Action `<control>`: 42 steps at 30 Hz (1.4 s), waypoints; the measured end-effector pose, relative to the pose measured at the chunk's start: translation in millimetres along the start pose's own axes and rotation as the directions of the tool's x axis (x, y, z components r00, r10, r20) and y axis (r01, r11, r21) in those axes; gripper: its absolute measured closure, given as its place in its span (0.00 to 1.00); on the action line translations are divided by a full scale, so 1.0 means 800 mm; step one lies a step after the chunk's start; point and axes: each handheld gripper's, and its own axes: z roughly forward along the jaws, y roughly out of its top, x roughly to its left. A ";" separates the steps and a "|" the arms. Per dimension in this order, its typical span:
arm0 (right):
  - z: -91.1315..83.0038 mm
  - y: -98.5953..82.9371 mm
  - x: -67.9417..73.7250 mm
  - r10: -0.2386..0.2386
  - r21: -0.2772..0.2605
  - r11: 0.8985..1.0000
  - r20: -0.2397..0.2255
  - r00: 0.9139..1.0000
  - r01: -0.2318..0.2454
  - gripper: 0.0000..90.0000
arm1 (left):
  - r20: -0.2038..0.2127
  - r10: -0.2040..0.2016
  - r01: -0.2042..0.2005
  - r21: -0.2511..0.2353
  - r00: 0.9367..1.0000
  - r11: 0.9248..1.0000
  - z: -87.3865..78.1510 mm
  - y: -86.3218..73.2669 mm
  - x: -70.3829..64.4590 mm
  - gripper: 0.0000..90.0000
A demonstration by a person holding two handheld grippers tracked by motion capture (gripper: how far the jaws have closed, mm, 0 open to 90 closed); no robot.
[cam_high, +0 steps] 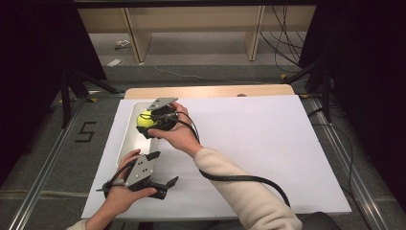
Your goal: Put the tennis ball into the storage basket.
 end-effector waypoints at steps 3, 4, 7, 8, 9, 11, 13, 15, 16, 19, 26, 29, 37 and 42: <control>0.002 0.000 0.000 -0.002 0.002 1.000 0.000 1.000 0.002 0.29 | 0.001 0.000 0.000 0.000 1.000 1.000 0.000 0.000 0.000 0.02; 0.003 0.001 -0.001 -0.004 0.002 1.000 0.000 1.000 0.004 0.29 | 0.001 0.001 -0.001 0.000 1.000 1.000 0.000 0.000 0.000 0.02; 0.004 0.002 -0.001 0.000 0.003 1.000 0.000 1.000 0.000 0.29 | 0.001 0.003 -0.003 0.002 1.000 1.000 0.000 0.000 0.000 0.02; 0.005 0.002 -0.001 0.001 0.003 1.000 0.002 1.000 -0.001 0.29 | 0.001 0.003 -0.003 0.002 1.000 1.000 0.000 0.000 0.000 0.02; 0.005 0.002 -0.001 0.000 0.002 1.000 0.001 1.000 0.000 0.29 | 0.003 0.001 -0.001 0.001 1.000 1.000 0.000 0.000 0.000 0.02; 0.006 0.003 -0.001 0.000 0.003 1.000 -0.001 1.000 0.000 0.29 | 0.003 0.001 -0.001 0.001 1.000 1.000 0.000 0.000 0.000 0.02; 0.007 0.003 -0.001 0.002 0.005 1.000 -0.002 1.000 -0.002 0.29 | 0.002 0.002 -0.002 0.002 1.000 1.000 0.000 0.000 0.000 0.02; 0.008 0.003 0.000 0.000 0.006 1.000 0.001 1.000 0.000 0.29 | 0.001 0.002 -0.002 0.002 1.000 1.000 0.000 0.000 0.000 0.02; 0.009 0.003 0.000 0.001 0.007 1.000 -0.002 1.000 -0.001 0.29 | 0.001 0.002 -0.002 0.002 1.000 1.000 0.000 0.000 0.000 0.02; 0.010 0.005 0.001 -0.001 0.006 1.000 -0.004 1.000 0.001 0.29 | 0.004 -0.002 0.002 0.000 1.000 1.000 0.001 0.000 -0.001 0.02; 0.012 0.006 0.001 -0.002 0.009 1.000 -0.004 1.000 0.002 0.29 | 0.004 -0.001 0.001 0.000 1.000 1.000 0.001 0.000 -0.001 0.02; 0.013 0.006 0.001 -0.003 0.014 1.000 -0.006 1.000 0.003 0.29 | 0.004 -0.001 0.001 0.000 1.000 1.000 0.001 0.000 -0.001 0.02; 0.019 0.008 0.003 -0.004 0.011 1.000 -0.004 1.000 0.004 0.29 | 0.006 -0.002 0.002 0.000 1.000 1.000 0.001 0.000 -0.001 0.02; 0.024 0.007 0.006 -0.007 0.020 1.000 -0.011 1.000 0.007 0.29 | 0.006 -0.001 0.001 0.001 1.000 1.000 0.000 0.000 -0.001 0.03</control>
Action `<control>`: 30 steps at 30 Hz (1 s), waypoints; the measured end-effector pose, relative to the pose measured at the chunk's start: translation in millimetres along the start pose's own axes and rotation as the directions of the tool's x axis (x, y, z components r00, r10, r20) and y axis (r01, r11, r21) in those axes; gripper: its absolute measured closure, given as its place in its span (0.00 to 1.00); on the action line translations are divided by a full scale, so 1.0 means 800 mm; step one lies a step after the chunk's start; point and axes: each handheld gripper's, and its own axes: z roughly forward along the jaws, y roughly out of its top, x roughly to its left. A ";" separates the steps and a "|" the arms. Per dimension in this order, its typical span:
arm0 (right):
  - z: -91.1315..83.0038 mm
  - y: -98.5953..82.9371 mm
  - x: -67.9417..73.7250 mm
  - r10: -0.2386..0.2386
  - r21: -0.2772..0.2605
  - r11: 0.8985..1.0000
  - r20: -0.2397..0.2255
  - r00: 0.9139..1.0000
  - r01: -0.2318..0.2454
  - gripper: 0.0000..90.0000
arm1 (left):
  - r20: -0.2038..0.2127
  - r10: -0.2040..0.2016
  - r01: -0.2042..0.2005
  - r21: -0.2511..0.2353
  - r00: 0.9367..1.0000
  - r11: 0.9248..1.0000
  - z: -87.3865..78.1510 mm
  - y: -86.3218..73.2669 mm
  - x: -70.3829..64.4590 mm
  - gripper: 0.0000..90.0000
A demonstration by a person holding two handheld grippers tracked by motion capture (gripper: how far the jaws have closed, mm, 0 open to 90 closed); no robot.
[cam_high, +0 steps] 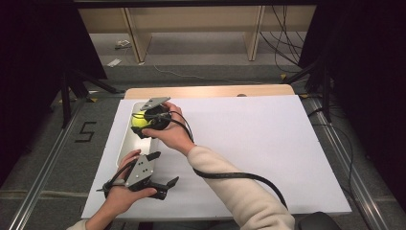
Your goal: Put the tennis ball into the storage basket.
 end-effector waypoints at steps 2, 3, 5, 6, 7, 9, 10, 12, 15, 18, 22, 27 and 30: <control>0.002 0.000 0.000 -0.003 0.005 1.000 -0.005 1.000 0.003 0.29 | 0.000 0.000 0.000 0.000 1.000 1.000 0.000 0.000 0.000 0.03; 0.003 0.000 0.001 -0.001 0.002 1.000 -0.004 1.000 0.001 0.29 | 0.001 0.001 -0.001 0.000 1.000 1.000 0.000 0.000 0.000 0.03; 0.006 -0.001 0.001 0.004 0.008 1.000 -0.006 1.000 -0.004 0.29 | 0.001 0.001 -0.001 0.000 1.000 1.000 0.000 0.000 0.000 0.03; 0.007 -0.001 0.001 0.002 0.013 1.000 -0.008 1.000 -0.002 0.29 | 0.000 0.001 -0.001 0.000 1.000 1.000 0.000 0.000 0.000 0.03; 0.008 -0.002 0.001 0.001 0.011 1.000 -0.006 1.000 -0.001 0.29 | 0.001 0.001 -0.001 0.000 1.000 1.000 0.000 0.000 0.000 0.03; 0.010 -0.002 0.001 0.002 0.014 1.000 -0.008 1.000 -0.002 0.29 | 0.001 0.002 -0.002 0.001 1.000 1.000 0.000 0.000 0.000 0.03; 0.011 -0.002 0.001 0.005 0.015 1.000 -0.009 1.000 -0.005 0.29 | 0.002 0.002 -0.002 0.001 1.000 1.000 0.000 0.000 0.000 0.03; 0.012 -0.002 0.001 0.004 0.014 1.000 -0.010 1.000 -0.004 0.29 | 0.003 0.002 -0.002 0.001 1.000 1.000 0.000 0.000 0.000 0.03; 0.014 -0.002 0.001 0.004 0.018 1.000 -0.011 1.000 -0.004 0.29 | 0.004 0.003 -0.003 0.001 1.000 1.000 0.000 0.000 0.000 0.03; 0.017 -0.002 0.001 0.004 0.025 1.000 -0.016 1.000 -0.003 0.29 | 0.005 0.003 -0.003 0.002 1.000 1.000 0.000 0.000 -0.001 0.03; 0.022 -0.003 0.002 -0.003 0.040 0.999 -0.022 1.000 0.004 0.29 | 0.005 0.003 -0.003 0.001 1.000 1.000 0.000 0.000 -0.001 0.03; 0.029 -0.007 0.001 -0.001 0.055 0.998 -0.021 1.000 0.002 0.29 | 0.004 0.004 -0.004 0.002 1.000 1.000 -0.001 0.000 0.000 0.03; 0.031 -0.008 0.000 -0.004 0.065 0.998 -0.019 1.000 0.006 0.29 | 0.005 0.004 -0.004 0.002 1.000 1.000 -0.001 0.000 0.000 0.03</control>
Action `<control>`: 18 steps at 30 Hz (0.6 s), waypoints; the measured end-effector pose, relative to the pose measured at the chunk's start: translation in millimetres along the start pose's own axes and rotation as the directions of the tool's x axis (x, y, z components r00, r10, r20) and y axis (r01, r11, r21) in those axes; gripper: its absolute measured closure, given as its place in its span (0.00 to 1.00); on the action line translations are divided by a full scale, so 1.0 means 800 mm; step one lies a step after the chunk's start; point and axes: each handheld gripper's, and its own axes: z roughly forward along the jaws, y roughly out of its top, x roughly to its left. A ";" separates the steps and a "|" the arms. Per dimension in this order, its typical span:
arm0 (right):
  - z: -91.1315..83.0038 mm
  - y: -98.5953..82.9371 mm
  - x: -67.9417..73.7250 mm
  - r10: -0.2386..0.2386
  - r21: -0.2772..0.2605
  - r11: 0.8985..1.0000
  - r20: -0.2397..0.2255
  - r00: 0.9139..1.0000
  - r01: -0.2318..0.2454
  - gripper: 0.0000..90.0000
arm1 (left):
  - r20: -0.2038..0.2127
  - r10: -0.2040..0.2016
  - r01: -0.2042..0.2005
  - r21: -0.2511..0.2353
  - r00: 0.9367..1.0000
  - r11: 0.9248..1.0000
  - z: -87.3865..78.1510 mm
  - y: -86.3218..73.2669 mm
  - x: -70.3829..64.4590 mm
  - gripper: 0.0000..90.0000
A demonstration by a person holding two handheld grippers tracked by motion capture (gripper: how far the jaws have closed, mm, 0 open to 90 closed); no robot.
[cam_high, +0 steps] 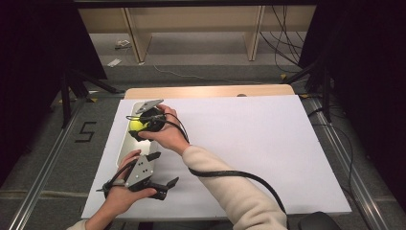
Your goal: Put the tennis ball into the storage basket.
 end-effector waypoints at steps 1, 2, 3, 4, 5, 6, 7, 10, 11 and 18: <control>0.001 0.000 0.000 -0.001 0.000 1.000 0.001 1.000 0.001 0.29 | 0.001 0.000 0.000 0.000 1.000 1.000 0.000 0.000 0.000 0.03; 0.001 -0.001 0.000 0.000 0.002 1.000 0.002 1.000 0.000 0.29 | 0.002 -0.001 0.001 0.000 1.000 1.000 0.000 0.000 0.000 0.03; 0.002 -0.001 -0.001 -0.002 0.004 1.000 0.002 1.000 0.002 0.29 | 0.002 0.000 0.000 0.001 1.000 1.000 0.000 0.000 0.000 0.03; 0.002 -0.001 -0.001 -0.004 0.007 1.000 0.002 1.000 0.004 0.29 | 0.002 -0.001 0.001 0.000 1.000 1.000 0.000 0.000 0.000 0.03; 0.003 -0.001 -0.001 -0.001 0.013 1.000 0.001 1.000 0.001 0.28 | 0.002 -0.001 0.001 0.000 1.000 1.000 0.000 0.000 0.000 0.03; 0.004 -0.001 0.000 -0.005 0.014 1.000 0.001 1.000 0.005 0.28 | 0.002 -0.001 0.001 0.000 1.000 1.000 0.000 0.000 0.000 0.03; 0.005 -0.001 0.000 -0.008 0.012 1.000 -0.001 1.000 0.008 0.28 | 0.002 0.000 0.000 0.001 1.000 1.000 0.000 0.000 0.000 0.03; 0.008 -0.001 0.002 -0.007 0.014 1.000 -0.002 1.000 0.007 0.28 | 0.001 0.000 0.000 0.001 1.000 1.000 0.000 0.000 0.000 0.03; 0.008 -0.002 0.002 -0.012 0.013 1.000 -0.003 1.000 0.012 0.28 | 0.001 0.001 -0.001 0.000 1.000 1.000 0.000 0.000 0.000 0.03; 0.012 -0.004 0.005 -0.027 0.033 0.999 -0.002 1.000 0.027 0.28 | 0.002 0.001 -0.001 0.001 1.000 1.000 0.000 0.000 0.000 0.03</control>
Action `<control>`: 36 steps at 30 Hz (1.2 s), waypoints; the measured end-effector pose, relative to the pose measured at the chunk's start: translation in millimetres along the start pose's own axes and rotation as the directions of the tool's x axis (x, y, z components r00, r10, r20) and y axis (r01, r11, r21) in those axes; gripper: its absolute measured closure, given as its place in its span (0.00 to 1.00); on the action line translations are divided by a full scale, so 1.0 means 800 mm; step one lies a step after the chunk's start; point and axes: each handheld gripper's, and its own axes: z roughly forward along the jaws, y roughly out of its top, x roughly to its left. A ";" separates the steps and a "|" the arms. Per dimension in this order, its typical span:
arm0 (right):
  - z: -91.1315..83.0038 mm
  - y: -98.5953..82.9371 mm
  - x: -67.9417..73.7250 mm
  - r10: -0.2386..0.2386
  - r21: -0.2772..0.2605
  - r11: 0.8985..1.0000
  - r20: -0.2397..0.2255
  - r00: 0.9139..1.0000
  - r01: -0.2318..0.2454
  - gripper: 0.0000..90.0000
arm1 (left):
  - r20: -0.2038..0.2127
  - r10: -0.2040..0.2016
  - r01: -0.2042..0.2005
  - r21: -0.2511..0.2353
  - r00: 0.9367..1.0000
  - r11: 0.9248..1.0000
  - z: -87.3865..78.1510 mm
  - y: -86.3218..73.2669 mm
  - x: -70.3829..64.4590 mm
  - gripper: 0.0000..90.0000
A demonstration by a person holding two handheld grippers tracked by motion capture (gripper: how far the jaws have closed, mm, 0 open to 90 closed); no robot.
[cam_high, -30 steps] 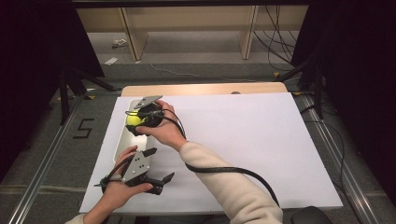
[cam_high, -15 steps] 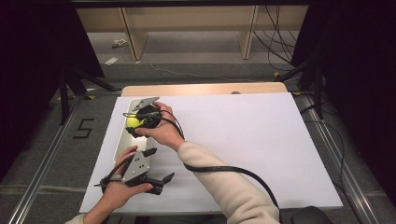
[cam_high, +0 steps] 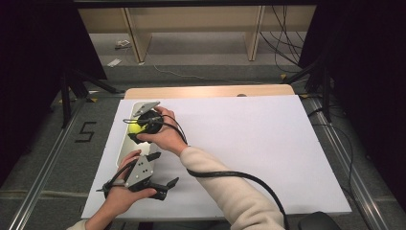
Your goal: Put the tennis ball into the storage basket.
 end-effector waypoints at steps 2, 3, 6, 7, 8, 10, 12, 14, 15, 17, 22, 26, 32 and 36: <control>0.001 -0.001 0.000 0.001 -0.007 1.000 0.003 1.000 -0.001 0.28 | 0.000 0.000 0.000 0.000 1.000 1.000 0.000 0.000 0.000 0.03; 0.002 -0.001 0.000 0.001 -0.006 1.000 0.004 1.000 -0.001 0.28 | 0.000 0.000 0.000 0.000 1.000 1.000 0.000 0.000 0.000 0.03; 0.002 -0.001 0.000 0.005 0.002 1.000 0.005 1.000 -0.005 0.28 | 0.001 0.001 -0.001 -0.001 1.000 1.000 0.000 0.000 0.000 0.03; 0.002 -0.001 0.000 0.006 0.002 1.000 0.005 1.000 -0.006 0.28 | 0.001 0.001 -0.001 0.000 1.000 1.000 0.000 0.000 0.000 0.03; 0.003 -0.001 0.000 0.005 0.002 1.000 0.005 1.000 -0.005 0.28 | 0.001 0.001 -0.001 0.000 1.000 1.000 0.000 0.000 0.000 0.03; 0.003 -0.002 0.000 0.006 0.002 1.000 0.008 1.000 -0.006 0.28 | 0.000 0.000 0.000 0.000 1.000 1.000 0.000 0.000 0.000 0.03; 0.004 -0.002 0.000 0.008 0.005 1.000 0.011 1.000 -0.008 0.28 | 0.001 0.000 0.000 0.000 1.000 1.000 0.000 0.000 0.000 0.03; 0.004 -0.002 0.000 0.010 0.011 1.000 0.012 1.000 -0.010 0.28 | 0.001 0.000 0.000 0.000 1.000 1.000 0.000 0.000 0.000 0.03; 0.004 -0.003 -0.001 0.014 0.011 1.000 0.014 1.000 -0.014 0.27 | 0.001 0.000 0.000 0.000 1.000 1.000 0.000 0.000 0.000 0.03; 0.004 -0.003 -0.001 0.015 0.010 1.000 0.013 1.000 -0.015 0.27 | 0.001 0.000 0.000 0.000 1.000 1.000 0.000 0.000 0.000 0.03; 0.004 -0.004 -0.001 0.021 0.002 1.000 0.021 1.000 -0.022 0.25 | 0.004 -0.005 0.005 0.000 1.000 1.000 0.000 0.000 -0.001 0.03; 0.001 0.000 -0.002 0.029 -0.018 0.999 0.029 0.999 -0.028 0.23 | 0.005 -0.005 0.005 0.000 1.000 1.000 0.000 0.000 -0.001 0.03; -0.004 0.001 -0.002 0.021 -0.025 0.999 0.024 0.999 -0.021 0.22 | 0.005 -0.006 0.006 0.001 1.000 1.000 0.000 0.000 -0.001 0.03; -0.011 0.004 -0.001 0.015 -0.034 0.999 0.021 1.000 -0.014 0.22 | 0.006 -0.006 0.006 0.001 1.000 1.000 0.000 0.000 -0.001 0.03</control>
